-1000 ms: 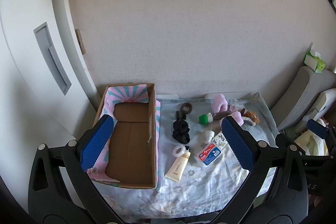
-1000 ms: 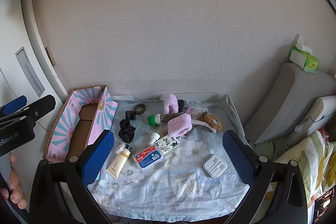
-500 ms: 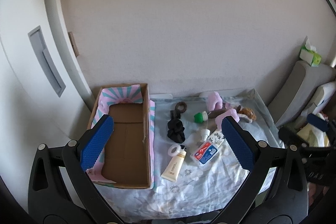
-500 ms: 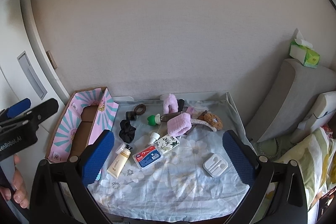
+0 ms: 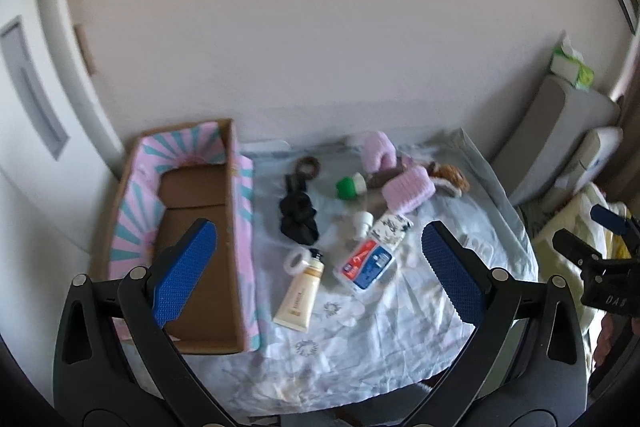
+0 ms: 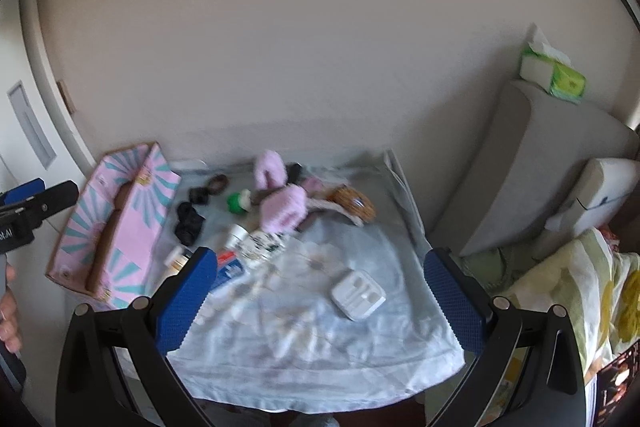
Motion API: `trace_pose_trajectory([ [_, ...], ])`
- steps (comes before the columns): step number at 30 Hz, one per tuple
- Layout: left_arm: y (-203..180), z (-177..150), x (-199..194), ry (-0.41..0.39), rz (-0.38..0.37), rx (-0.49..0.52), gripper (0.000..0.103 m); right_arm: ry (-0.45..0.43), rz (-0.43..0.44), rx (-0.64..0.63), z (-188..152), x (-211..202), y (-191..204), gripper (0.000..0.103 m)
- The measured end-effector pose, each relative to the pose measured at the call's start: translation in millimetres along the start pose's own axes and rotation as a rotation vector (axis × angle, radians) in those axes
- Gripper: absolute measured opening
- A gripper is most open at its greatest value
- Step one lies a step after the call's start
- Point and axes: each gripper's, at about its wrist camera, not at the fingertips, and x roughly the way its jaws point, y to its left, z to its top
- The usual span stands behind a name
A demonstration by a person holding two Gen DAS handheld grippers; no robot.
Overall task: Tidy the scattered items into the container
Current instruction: 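Grasp the floss-pick box with the left tool while the right tool grasps the white earphone case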
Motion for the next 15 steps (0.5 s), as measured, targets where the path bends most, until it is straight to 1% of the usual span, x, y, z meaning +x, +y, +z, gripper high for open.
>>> trace_pose_trajectory([
  [3,-11,-10,18,0.009,-0.062,0.036,0.102,0.034,-0.004,0.000,-10,13,-11,0.103],
  [6,-25,-20,41,0.032,-0.092,0.090,0.102,0.067,-0.004,-0.019,-20,27,-19,0.103],
  [10,-43,-30,75,0.074,-0.095,0.157,0.102,0.121,0.007,-0.048,-31,55,-29,0.103],
  [15,-61,-42,121,0.111,-0.069,0.253,0.102,0.168,0.056,-0.090,-43,94,-39,0.103],
])
